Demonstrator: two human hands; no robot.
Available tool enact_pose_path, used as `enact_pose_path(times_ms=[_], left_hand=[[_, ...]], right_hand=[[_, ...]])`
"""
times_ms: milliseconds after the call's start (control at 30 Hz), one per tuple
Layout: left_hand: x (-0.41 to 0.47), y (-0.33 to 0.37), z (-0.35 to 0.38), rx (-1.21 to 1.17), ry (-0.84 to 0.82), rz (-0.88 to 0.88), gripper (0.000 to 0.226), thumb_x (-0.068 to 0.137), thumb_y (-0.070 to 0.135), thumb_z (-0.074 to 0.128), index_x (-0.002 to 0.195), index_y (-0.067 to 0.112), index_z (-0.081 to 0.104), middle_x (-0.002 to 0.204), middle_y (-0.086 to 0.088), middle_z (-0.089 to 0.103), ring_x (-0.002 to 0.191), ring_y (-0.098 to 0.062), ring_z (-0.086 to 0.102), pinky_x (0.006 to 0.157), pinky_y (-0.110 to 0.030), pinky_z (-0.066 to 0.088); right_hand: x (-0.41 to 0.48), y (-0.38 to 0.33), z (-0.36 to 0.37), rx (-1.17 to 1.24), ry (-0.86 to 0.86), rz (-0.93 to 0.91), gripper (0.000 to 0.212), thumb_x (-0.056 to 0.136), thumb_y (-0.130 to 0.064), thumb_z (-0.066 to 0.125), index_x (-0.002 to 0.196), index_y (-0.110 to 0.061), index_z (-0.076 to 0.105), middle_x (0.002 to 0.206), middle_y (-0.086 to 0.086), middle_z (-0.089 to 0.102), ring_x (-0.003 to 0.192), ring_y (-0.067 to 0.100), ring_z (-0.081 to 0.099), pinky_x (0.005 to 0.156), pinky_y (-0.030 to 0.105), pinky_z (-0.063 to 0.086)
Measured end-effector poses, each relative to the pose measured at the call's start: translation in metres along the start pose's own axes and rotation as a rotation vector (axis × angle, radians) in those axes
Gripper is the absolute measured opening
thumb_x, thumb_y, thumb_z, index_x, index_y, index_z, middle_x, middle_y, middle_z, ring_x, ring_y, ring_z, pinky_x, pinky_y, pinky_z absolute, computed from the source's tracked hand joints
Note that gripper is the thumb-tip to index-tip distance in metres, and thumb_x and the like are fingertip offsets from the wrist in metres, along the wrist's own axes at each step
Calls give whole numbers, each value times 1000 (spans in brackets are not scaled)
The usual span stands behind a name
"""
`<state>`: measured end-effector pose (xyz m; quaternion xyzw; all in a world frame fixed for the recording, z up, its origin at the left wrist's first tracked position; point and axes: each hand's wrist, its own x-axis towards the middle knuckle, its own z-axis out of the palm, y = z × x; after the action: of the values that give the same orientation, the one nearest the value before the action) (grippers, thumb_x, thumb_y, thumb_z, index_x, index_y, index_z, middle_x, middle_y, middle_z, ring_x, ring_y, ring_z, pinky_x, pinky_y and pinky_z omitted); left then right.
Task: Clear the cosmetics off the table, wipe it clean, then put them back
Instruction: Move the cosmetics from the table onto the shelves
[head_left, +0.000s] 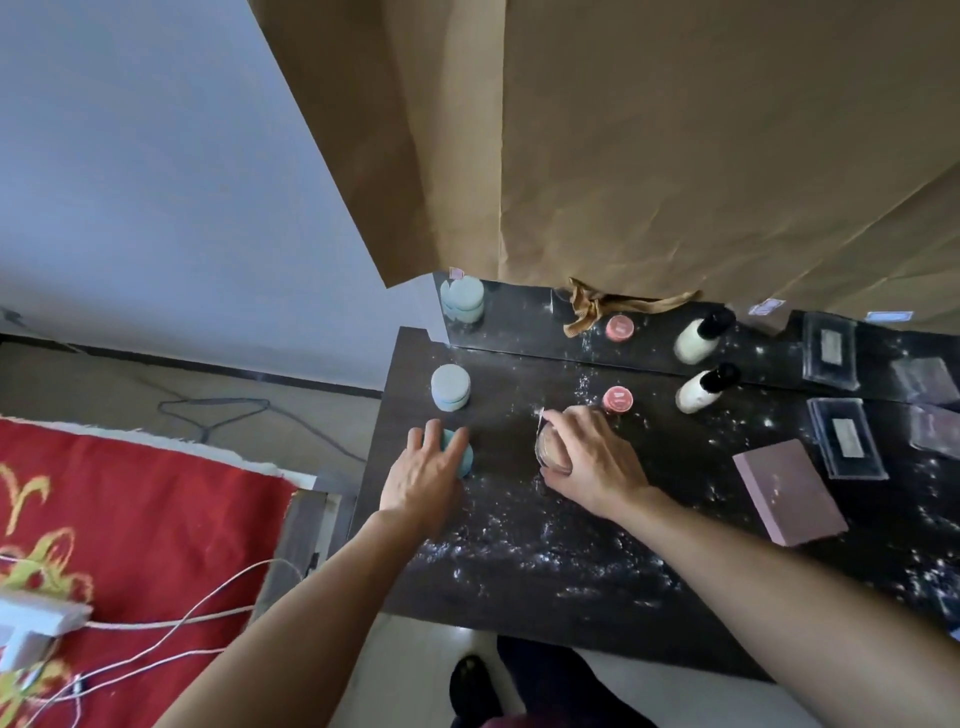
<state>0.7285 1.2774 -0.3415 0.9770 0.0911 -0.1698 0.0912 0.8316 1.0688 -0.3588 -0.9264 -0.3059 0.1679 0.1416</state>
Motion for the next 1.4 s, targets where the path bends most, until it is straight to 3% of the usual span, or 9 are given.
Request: enact_pose_path(times_ms=[233, 333, 567, 767, 967, 1133, 1300, 1400], left_hand=[[-22, 9, -19, -14, 44, 98, 54, 85, 29, 61, 131, 21, 34, 125, -9, 36, 110, -28, 39, 81, -37, 50], [-44, 22, -31, 3, 61, 172, 54, 85, 28, 62, 130, 19, 35, 123, -10, 35, 109, -29, 38, 77, -38, 49], [-91, 94, -56, 33, 134, 422, 54, 84, 29, 63, 132, 21, 39, 125, -9, 37, 111, -28, 39, 83, -39, 49], [-116, 195, -74, 80, 189, 620, 58, 85, 31, 62, 136, 24, 36, 126, -9, 36, 115, -27, 38, 85, -38, 48], [-137, 318, -69, 110, 241, 756, 61, 83, 31, 62, 138, 28, 36, 128, -8, 37, 116, -28, 38, 90, -39, 46], [-151, 438, -66, 90, 253, 807, 63, 83, 26, 62, 140, 25, 37, 128, -10, 38, 117, -31, 38, 91, -43, 43], [-153, 546, -81, 60, 291, 853, 67, 80, 27, 63, 141, 26, 35, 126, -9, 37, 118, -30, 37, 91, -43, 46], [-147, 599, -105, 31, 353, 891, 67, 82, 27, 63, 142, 25, 34, 124, -9, 38, 114, -29, 39, 88, -41, 45]], right_hand=[[-39, -14, -18, 18, 105, 99, 69, 65, -37, 71, 128, -28, 43, 118, -3, 45, 111, 21, 46, 73, 40, 52], [-82, -18, -27, 23, 185, 173, 70, 64, -37, 71, 128, -28, 45, 118, -4, 47, 110, 19, 47, 74, 39, 52], [-205, 0, -55, -38, 298, 332, 72, 60, -42, 69, 127, -29, 47, 117, -4, 50, 107, 19, 51, 75, 34, 51], [-305, 40, -93, -41, 440, 497, 64, 59, -42, 67, 120, -28, 50, 111, -4, 50, 104, 21, 51, 73, 35, 51], [-394, 112, -121, -29, 484, 601, 71, 63, -42, 67, 130, -34, 45, 121, -8, 44, 110, 18, 49, 75, 35, 49], [-464, 191, -143, 0, 541, 645, 66, 57, -40, 63, 121, -34, 51, 115, -4, 44, 103, 23, 55, 74, 38, 54], [-524, 257, -182, -14, 570, 633, 77, 63, -39, 68, 135, -27, 43, 119, -5, 44, 106, 18, 54, 76, 34, 51], [-539, 293, -218, -25, 614, 647, 75, 66, -41, 71, 132, -22, 39, 123, -2, 47, 103, 20, 57, 72, 33, 50]])
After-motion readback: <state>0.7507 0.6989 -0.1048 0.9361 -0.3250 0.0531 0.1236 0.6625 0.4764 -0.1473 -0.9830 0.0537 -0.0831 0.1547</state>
